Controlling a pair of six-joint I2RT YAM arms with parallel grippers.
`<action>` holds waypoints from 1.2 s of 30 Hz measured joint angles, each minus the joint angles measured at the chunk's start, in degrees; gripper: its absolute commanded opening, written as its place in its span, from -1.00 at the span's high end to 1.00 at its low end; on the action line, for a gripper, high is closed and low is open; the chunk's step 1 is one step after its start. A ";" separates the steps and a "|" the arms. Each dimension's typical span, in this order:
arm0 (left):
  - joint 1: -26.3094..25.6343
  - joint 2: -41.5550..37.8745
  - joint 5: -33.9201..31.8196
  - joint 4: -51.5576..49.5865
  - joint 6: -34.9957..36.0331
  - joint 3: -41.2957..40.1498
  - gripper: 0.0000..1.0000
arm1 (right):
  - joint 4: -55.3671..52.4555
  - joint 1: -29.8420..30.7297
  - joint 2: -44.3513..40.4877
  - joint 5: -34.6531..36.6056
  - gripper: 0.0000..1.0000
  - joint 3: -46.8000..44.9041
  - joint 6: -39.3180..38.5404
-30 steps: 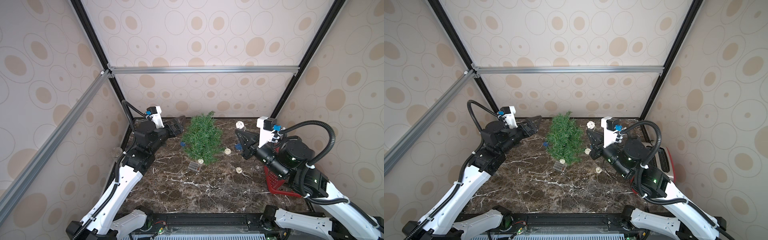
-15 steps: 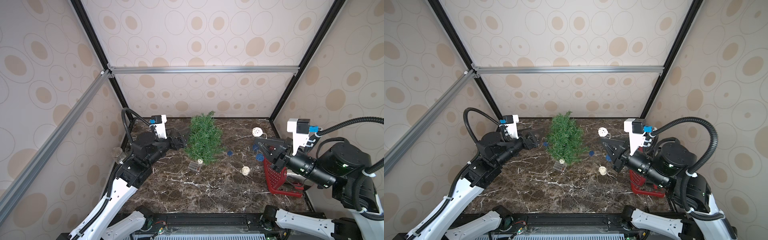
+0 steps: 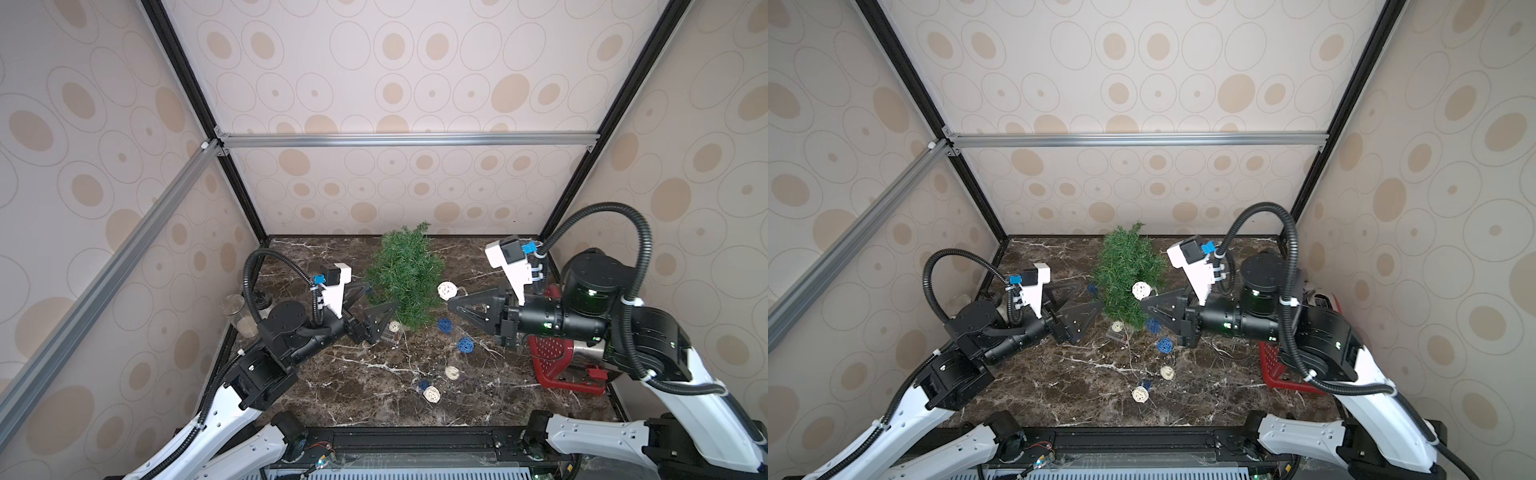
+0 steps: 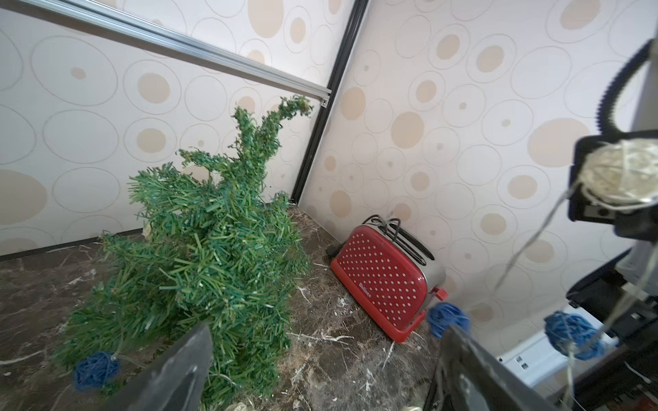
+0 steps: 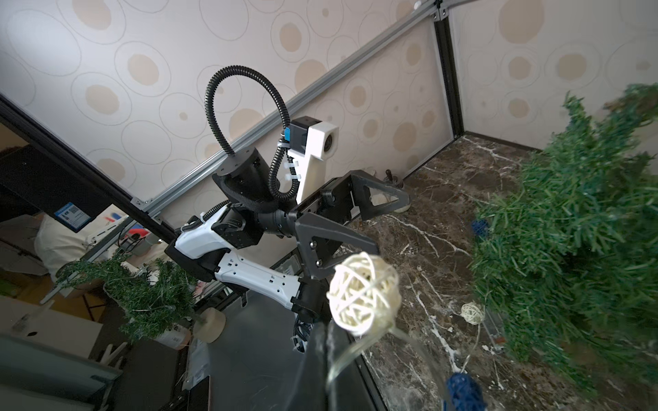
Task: Remove string lights from the small christmas tree
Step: Remove the light string from the Christmas tree.
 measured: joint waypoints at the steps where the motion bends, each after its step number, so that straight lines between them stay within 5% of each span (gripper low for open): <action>1: -0.28 -0.81 0.52 0.35 -0.04 -0.94 -0.99 | 0.85 0.20 0.70 -0.24 1.00 -0.48 0.52; 12: -2.56 -9.03 -0.90 1.11 0.11 -7.23 -0.99 | 8.48 3.93 11.85 1.14 1.00 3.19 2.64; 23: -2.58 -15.54 -6.19 0.35 0.24 -10.69 -0.99 | 12.02 4.46 25.49 1.14 1.00 17.57 2.91; 36: -2.58 -12.28 -17.25 -2.49 2.16 -10.58 -0.93 | 12.70 4.48 37.51 -4.04 1.00 32.92 3.26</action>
